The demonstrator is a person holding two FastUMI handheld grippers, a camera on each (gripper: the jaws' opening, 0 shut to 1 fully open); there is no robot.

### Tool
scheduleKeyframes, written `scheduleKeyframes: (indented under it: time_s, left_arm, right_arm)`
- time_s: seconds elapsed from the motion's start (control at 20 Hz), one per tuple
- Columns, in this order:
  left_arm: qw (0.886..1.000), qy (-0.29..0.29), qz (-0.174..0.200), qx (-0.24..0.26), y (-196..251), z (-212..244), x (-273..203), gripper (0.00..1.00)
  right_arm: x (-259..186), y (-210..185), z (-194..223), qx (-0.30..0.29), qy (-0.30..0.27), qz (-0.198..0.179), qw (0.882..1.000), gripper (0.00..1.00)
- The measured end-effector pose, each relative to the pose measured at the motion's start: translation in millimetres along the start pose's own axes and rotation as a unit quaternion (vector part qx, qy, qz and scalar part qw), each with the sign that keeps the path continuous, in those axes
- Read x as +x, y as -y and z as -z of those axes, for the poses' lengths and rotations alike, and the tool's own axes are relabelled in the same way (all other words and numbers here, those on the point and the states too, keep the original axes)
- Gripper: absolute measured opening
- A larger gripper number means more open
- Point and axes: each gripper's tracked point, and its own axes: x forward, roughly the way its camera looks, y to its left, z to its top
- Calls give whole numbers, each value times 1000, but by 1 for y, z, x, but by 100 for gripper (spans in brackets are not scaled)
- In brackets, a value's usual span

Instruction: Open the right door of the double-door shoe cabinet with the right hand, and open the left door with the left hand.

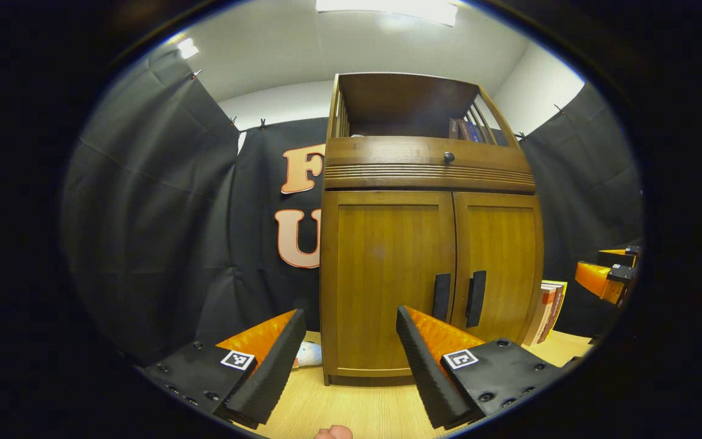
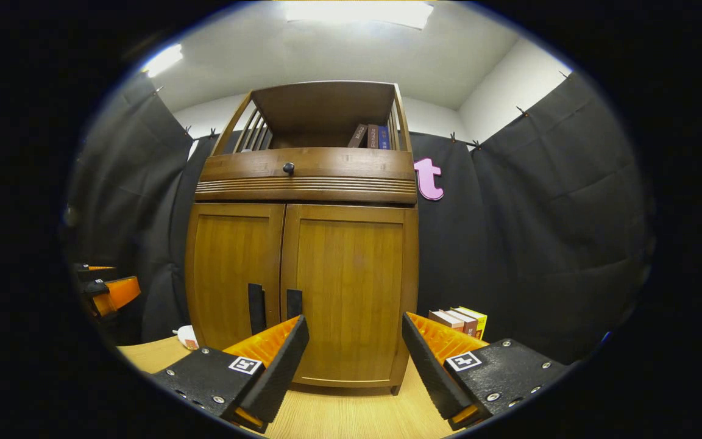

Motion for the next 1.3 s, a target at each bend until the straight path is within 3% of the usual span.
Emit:
scheduleKeyframes:
  time_s: [0.05,0.15,0.35,0.5,0.9,1.15,1.3]
  left_arm:
    - [1000,2,2,2,1,-2,1,94]
    - [1000,4,5,4,3,-3,2,97]
    - [1000,1,14,-4,9,-1,0,99]
    - [1000,-4,14,-7,11,2,-1,94]
    - [1000,-16,-6,-15,8,8,-5,94]
    - [1000,-11,-26,-4,4,9,-3,94]
    - [999,-13,-32,-7,4,9,-4,94]
  right_arm:
    - [3,-3,-2,0,2,-3,1000,94]
    - [12,-8,-11,-2,10,-12,1000,98]
    - [48,-29,-24,-11,25,-41,999,94]
    - [85,-47,-25,-20,29,-62,997,97]
    - [154,-101,46,-5,-32,-115,993,94]
    - [191,-115,85,-24,-48,-96,994,98]
    - [206,-110,102,-21,-64,-75,995,92]
